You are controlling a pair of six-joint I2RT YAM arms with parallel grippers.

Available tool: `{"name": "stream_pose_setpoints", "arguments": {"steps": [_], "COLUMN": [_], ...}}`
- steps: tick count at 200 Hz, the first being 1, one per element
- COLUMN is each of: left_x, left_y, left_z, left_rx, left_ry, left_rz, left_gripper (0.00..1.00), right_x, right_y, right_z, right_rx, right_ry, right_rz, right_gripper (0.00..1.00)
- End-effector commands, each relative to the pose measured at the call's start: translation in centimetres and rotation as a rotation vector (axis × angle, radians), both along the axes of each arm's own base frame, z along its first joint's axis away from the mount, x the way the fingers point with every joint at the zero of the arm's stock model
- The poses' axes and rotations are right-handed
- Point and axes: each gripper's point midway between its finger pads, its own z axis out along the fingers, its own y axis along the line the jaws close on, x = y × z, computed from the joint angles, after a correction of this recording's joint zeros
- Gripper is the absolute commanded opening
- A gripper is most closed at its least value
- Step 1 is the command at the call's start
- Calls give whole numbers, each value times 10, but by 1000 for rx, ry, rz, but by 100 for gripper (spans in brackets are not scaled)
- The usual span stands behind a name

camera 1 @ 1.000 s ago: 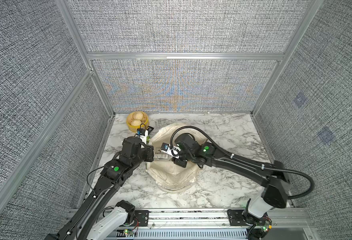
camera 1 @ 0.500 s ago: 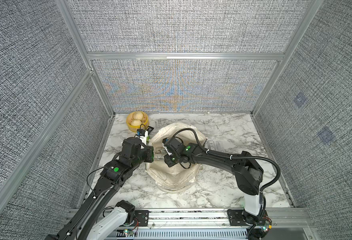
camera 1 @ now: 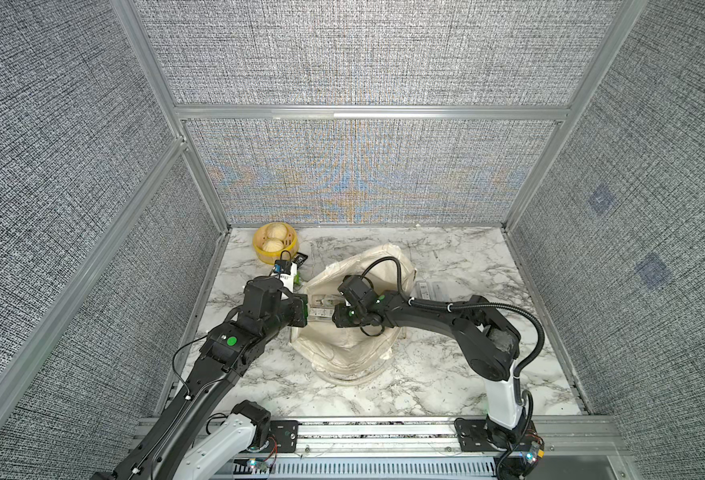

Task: Take out the compass set from the canvas bag
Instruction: Pick up the compass set from the canvas bag.

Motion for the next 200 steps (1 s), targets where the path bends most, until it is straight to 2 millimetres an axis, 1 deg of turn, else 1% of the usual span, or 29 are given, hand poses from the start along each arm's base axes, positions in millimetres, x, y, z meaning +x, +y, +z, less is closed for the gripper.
{"name": "stream_pose_setpoints", "arguments": {"steps": [1, 31, 67, 86, 100, 115, 131, 166, 182, 200], "left_x": [-3, -3, -2, -2, -1, 0, 0, 0, -1, -1], "left_y": [3, 2, 0, -1, -1, -1, 0, 0, 0, 1], "left_z": [-4, -5, -8, -10, -10, -10, -10, -11, -11, -11], "left_rx": [15, 16, 24, 29, 31, 34, 34, 39, 37, 39], "left_ry": [16, 20, 29, 39, 40, 39, 37, 41, 39, 38], "left_rz": [4, 1, -4, -8, -6, -5, -4, -5, -3, 0], "left_gripper": [0, 0, 0, 0, 0, 0, 0, 0, 0, 0], "right_x": [7, 9, 12, 10, 8, 7, 7, 8, 10, 12], "right_y": [13, 19, 38, 51, 55, 54, 54, 59, 57, 56], "right_z": [7, 7, 10, 24, 35, 38, 34, 12, 1, -4], "right_rx": [107, 184, 275, 333, 342, 321, 310, 272, 245, 232], "right_ry": [-3, -27, -39, -47, -77, -96, -89, -46, -45, -47], "right_rz": [-29, -11, 21, 69, 90, 102, 103, 118, 117, 112], "right_gripper": [51, 55, 57, 55, 53, 50, 46, 39, 37, 34]}}
